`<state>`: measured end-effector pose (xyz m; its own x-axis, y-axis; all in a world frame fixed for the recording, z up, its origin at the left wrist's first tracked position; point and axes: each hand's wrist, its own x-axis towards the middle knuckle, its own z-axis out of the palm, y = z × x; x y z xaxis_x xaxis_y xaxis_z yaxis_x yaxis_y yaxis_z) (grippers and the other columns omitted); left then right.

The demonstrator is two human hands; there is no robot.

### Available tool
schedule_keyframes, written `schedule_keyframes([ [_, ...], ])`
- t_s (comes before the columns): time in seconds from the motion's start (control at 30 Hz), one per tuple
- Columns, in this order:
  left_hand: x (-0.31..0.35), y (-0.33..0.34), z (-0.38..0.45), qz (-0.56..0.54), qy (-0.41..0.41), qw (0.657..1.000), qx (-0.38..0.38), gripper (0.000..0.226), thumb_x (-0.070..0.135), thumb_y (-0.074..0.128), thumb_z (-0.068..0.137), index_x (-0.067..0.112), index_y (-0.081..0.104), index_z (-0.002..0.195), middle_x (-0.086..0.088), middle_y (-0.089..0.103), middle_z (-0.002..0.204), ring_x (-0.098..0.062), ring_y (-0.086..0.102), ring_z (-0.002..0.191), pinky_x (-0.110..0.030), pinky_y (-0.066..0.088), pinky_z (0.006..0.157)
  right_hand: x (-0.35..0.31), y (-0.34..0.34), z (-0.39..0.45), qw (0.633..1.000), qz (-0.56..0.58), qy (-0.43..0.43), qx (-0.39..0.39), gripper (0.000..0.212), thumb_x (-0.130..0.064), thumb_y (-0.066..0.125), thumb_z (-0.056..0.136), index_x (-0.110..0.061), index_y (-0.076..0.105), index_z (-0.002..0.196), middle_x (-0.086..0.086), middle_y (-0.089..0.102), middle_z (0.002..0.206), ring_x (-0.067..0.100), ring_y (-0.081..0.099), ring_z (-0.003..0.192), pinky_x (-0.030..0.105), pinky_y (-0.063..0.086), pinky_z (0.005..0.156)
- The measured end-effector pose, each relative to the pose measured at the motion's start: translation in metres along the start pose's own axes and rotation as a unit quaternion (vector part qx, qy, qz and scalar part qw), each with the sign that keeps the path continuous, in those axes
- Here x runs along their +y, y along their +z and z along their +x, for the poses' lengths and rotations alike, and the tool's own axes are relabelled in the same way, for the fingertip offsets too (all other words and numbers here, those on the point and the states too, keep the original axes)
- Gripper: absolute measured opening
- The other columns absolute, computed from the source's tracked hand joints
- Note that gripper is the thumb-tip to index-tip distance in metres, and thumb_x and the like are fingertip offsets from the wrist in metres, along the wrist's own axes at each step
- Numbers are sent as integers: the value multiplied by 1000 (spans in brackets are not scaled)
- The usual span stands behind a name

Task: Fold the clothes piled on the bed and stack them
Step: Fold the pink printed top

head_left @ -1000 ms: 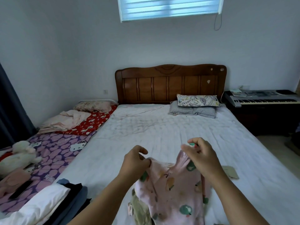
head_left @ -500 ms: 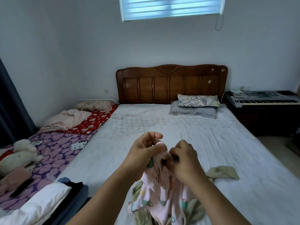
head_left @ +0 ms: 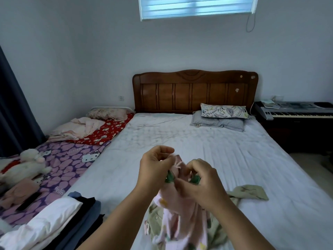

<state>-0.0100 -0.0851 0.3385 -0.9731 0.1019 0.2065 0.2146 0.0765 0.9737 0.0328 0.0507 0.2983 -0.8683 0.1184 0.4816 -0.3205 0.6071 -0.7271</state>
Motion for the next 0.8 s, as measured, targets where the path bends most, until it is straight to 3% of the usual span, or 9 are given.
schedule_keyframes([
  [0.07, 0, 1, 0, -58, -38, 998, -8, 12, -1, 66, 84, 10, 67, 89, -4, 66, 71, -13, 58, 59, -20, 48, 52, -3, 3, -1, 999, -28, -3, -35, 21, -56, 63, 67, -43, 48, 60, -8, 46, 68, 6, 48, 67, 25, 38, 61],
  [0.13, 1, 2, -2, -107, -49, 992, -50, 11, 3, 66, 86, 10, 66, 95, -3, 69, 78, -11, 64, 68, -19, 52, 60, -4, 7, -1, 998, -1, 42, -41, 31, -43, 64, 80, -28, 53, 56, -5, 44, 65, 8, 46, 60, 26, 36, 56],
  [0.23, -8, -5, -5, -107, 2, 982, -155, 33, 24, 69, 82, 14, 65, 113, 1, 71, 107, -7, 66, 100, -19, 52, 80, -3, 2, 5, 970, 168, 176, -12, 33, -28, 62, 88, 1, 58, 74, 11, 54, 68, 24, 53, 63, 34, 40, 60],
  [0.3, -19, -15, -6, -88, 17, 971, -220, 54, 30, 71, 71, 16, 60, 122, -1, 67, 118, -12, 63, 109, -24, 52, 86, -4, -5, 8, 934, 278, 224, 15, 32, -26, 64, 86, 4, 60, 75, 19, 56, 67, 22, 56, 64, 32, 42, 62],
  [0.43, -37, -17, -8, -66, 43, 959, -274, 57, -3, 54, 73, 16, 55, 127, -5, 64, 122, -20, 60, 113, -30, 48, 94, -9, -12, 14, 901, 356, 246, 28, 22, -13, 55, 91, 3, 60, 75, 14, 52, 66, 15, 51, 54, 20, 40, 45],
  [0.53, -35, -9, -9, -69, 43, 981, -177, 20, 4, 59, 77, 13, 72, 90, -5, 72, 85, -15, 66, 78, -23, 50, 68, -2, -7, 16, 947, 229, 225, -22, 48, -40, 65, 82, 6, 56, 72, 11, 50, 65, 17, 47, 57, 26, 36, 49],
  [0.6, -35, -8, -4, -29, 17, 996, -87, 16, 8, 59, 81, 12, 66, 68, -2, 64, 65, -13, 56, 61, -21, 44, 56, 5, -4, 14, 975, 88, 203, 12, 48, -46, 70, 77, -3, 52, 66, 6, 47, 60, 17, 45, 57, 29, 33, 53],
  [0.7, -40, -8, 4, 53, -2, 998, -17, 19, 6, 51, 88, -1, 52, 70, -3, 51, 60, -14, 44, 58, -23, 35, 51, 6, -2, 8, 991, -14, 84, 107, 44, -63, 59, 74, -22, 48, 63, -4, 51, 64, 16, 52, 65, 31, 39, 63],
  [0.8, -37, -5, 3, 112, 18, 993, -15, 17, 16, 63, 74, 3, 53, 69, 2, 51, 56, -9, 42, 53, -26, 37, 51, 5, 7, 3, 988, -148, -31, 18, 57, -92, 36, 61, -34, 39, 60, -12, 42, 74, 10, 46, 78, 28, 28, 74],
])
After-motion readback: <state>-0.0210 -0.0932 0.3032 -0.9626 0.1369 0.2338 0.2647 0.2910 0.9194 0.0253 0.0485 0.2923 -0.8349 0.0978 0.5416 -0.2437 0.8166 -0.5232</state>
